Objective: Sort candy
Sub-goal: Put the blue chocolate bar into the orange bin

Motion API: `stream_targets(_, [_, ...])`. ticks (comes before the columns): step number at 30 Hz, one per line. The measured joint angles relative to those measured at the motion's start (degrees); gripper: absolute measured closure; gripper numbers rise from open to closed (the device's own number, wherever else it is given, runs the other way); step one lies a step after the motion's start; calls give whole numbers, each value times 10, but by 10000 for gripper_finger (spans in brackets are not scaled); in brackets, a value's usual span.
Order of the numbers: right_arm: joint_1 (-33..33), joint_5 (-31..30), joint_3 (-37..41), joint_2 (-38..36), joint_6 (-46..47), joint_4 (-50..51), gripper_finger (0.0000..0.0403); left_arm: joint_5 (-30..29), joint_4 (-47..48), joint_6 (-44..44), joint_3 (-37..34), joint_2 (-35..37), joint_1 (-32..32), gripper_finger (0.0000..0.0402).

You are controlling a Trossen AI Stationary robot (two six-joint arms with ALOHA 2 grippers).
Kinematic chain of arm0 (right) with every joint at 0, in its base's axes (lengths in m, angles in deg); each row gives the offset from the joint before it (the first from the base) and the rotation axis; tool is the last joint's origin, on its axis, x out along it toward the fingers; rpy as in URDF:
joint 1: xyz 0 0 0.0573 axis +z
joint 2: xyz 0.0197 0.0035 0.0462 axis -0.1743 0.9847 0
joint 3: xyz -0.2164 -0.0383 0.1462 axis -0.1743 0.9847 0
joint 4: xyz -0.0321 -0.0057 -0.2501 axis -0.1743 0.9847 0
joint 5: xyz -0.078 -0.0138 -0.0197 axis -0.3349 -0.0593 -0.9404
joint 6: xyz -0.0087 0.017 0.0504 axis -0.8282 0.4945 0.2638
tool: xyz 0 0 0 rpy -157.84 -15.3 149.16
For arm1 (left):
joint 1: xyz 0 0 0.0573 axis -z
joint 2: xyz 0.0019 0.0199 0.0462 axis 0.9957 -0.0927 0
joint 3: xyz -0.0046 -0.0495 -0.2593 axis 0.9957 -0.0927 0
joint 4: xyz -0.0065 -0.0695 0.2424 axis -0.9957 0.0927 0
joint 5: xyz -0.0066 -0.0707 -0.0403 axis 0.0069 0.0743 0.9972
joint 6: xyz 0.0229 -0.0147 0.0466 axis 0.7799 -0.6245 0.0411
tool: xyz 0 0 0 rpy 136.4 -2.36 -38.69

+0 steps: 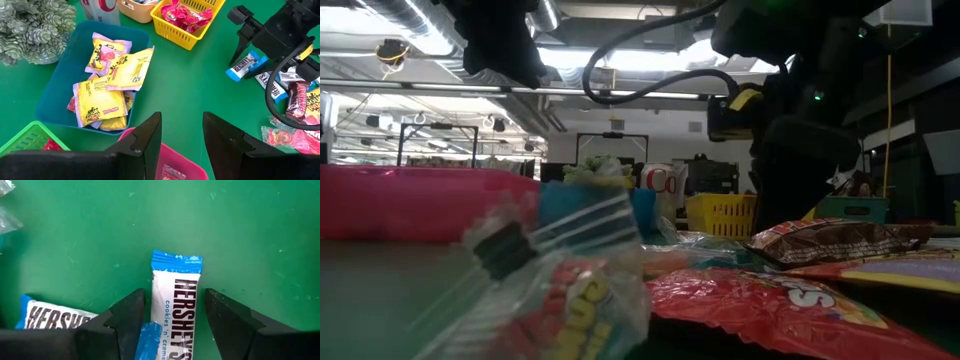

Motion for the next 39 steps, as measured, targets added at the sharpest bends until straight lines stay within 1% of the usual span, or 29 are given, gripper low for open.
stream_targets(3, [0,4,0,0,0,0,206,0,0,0,0,0,0,271])
stream_targets(11, [0,9,1,2,0,0,286,0,0,0,0,0,0,271])
stream_targets(15, [0,9,1,2,0,2,310,0,-1,0,0,0,0,271])
stream_targets(17, [0,9,1,2,0,2,309,0,-1,0,0,0,0,271])
stream_targets(22, [0,9,2,2,0,2,288,0,-1,0,0,0,0,271])
stream_targets(27, [0,9,-2,-1,0,3,283,0,-1,0,0,0,0,271])
stream_targets(39, [-1,12,-67,2,-42,47,281,0,-1,0,0,0,0,271])
